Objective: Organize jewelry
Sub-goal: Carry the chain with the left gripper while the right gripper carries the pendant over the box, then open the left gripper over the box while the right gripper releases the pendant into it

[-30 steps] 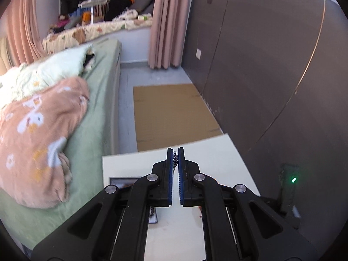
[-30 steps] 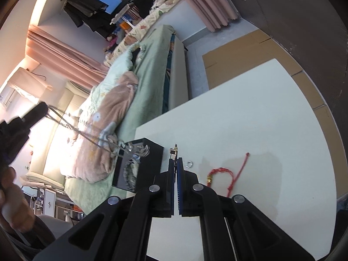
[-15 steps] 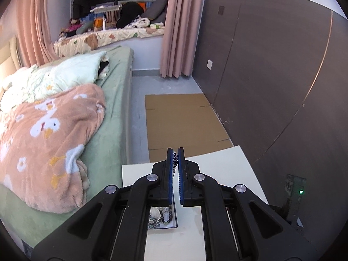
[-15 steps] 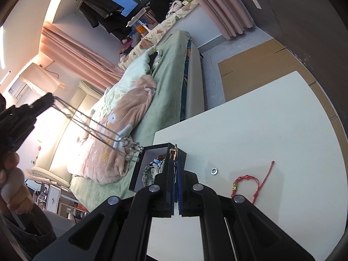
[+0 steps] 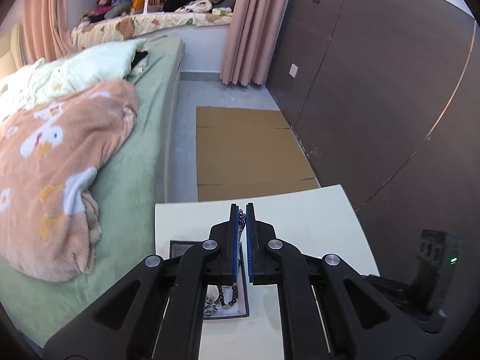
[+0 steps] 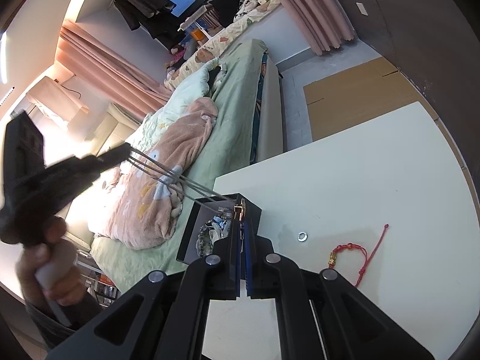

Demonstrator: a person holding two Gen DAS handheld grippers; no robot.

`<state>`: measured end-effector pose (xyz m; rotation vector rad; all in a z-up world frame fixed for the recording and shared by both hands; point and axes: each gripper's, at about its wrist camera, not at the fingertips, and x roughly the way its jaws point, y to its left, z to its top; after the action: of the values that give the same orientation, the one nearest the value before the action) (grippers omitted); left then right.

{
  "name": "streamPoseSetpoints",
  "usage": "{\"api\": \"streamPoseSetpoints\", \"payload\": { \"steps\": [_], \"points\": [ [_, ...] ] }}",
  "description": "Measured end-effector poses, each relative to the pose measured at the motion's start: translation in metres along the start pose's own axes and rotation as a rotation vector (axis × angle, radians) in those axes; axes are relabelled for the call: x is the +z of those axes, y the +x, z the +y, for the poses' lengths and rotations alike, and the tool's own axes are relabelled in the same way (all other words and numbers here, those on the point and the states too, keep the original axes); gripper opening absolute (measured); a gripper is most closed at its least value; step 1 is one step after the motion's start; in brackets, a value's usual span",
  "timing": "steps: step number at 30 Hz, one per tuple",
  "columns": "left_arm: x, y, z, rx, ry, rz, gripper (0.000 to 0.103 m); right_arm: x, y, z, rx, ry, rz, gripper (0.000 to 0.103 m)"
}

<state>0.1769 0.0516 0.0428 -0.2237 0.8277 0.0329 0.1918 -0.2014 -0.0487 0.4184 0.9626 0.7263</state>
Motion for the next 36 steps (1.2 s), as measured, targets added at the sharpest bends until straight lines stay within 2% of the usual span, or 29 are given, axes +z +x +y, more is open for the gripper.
{"api": "streamPoseSetpoints", "payload": {
  "steps": [3,4,5,7,9,11,14,17,21,23,25,27,30,31,32,33,34,36],
  "points": [
    [-0.013,0.017,0.006,-0.049,-0.028,0.032,0.010,0.000,0.002,0.004,0.001,-0.009,-0.003,0.002],
    [-0.021,0.023,0.010,-0.057,-0.047,0.036,0.022,0.001,0.003,0.006,0.003,-0.013,-0.005,0.002],
    [-0.026,0.026,0.012,-0.062,-0.057,0.037,0.040,0.001,0.003,0.007,0.003,-0.017,-0.007,0.002],
    [-0.040,0.030,0.019,-0.072,-0.078,0.029,0.052,0.000,0.004,0.010,0.014,-0.017,-0.012,0.002],
    [-0.048,0.031,0.026,-0.078,-0.093,0.028,0.054,0.000,0.005,0.013,0.024,-0.017,-0.015,0.002],
    [-0.058,0.033,0.037,-0.098,-0.123,0.036,0.063,0.000,0.009,0.018,0.029,-0.016,-0.019,0.002],
    [-0.065,0.036,0.051,-0.095,-0.142,0.053,0.070,-0.002,0.019,0.028,0.035,-0.025,-0.021,0.002],
    [-0.069,0.035,0.062,-0.112,-0.155,0.063,0.080,-0.004,0.032,0.039,0.033,-0.037,-0.017,0.002],
    [-0.066,0.036,0.074,-0.141,-0.182,0.058,0.086,-0.005,0.056,0.046,0.025,-0.028,-0.014,0.003],
    [-0.064,0.034,0.080,-0.149,-0.198,0.042,0.096,-0.006,0.072,0.047,0.018,-0.007,0.003,0.007],
    [-0.063,0.034,0.086,-0.150,-0.212,0.033,0.098,-0.008,0.087,0.045,0.017,0.007,0.048,0.007],
    [-0.065,0.037,0.091,-0.164,-0.234,0.046,0.098,-0.009,0.090,0.044,-0.012,0.014,0.052,0.007],
    [-0.066,0.038,0.094,-0.147,-0.236,0.054,0.098,-0.010,0.083,0.043,-0.025,0.019,0.044,0.010],
    [-0.067,0.038,0.094,-0.147,-0.236,0.056,0.098,-0.011,0.080,0.044,-0.033,0.015,0.034,0.025],
    [-0.067,0.037,0.094,-0.148,-0.236,0.055,0.098,-0.011,0.075,0.044,-0.041,0.007,0.016,0.060],
    [-0.067,0.035,0.093,-0.149,-0.233,0.052,0.098,-0.013,0.063,0.045,-0.062,-0.007,-0.030,0.073],
    [-0.068,0.033,0.090,-0.149,-0.225,0.047,0.098,-0.013,0.057,0.046,-0.071,-0.017,-0.052,0.077],
    [-0.069,0.030,0.086,-0.151,-0.209,0.043,0.098,-0.013,0.046,0.043,-0.066,-0.015,-0.058,0.076]
  ]
}}
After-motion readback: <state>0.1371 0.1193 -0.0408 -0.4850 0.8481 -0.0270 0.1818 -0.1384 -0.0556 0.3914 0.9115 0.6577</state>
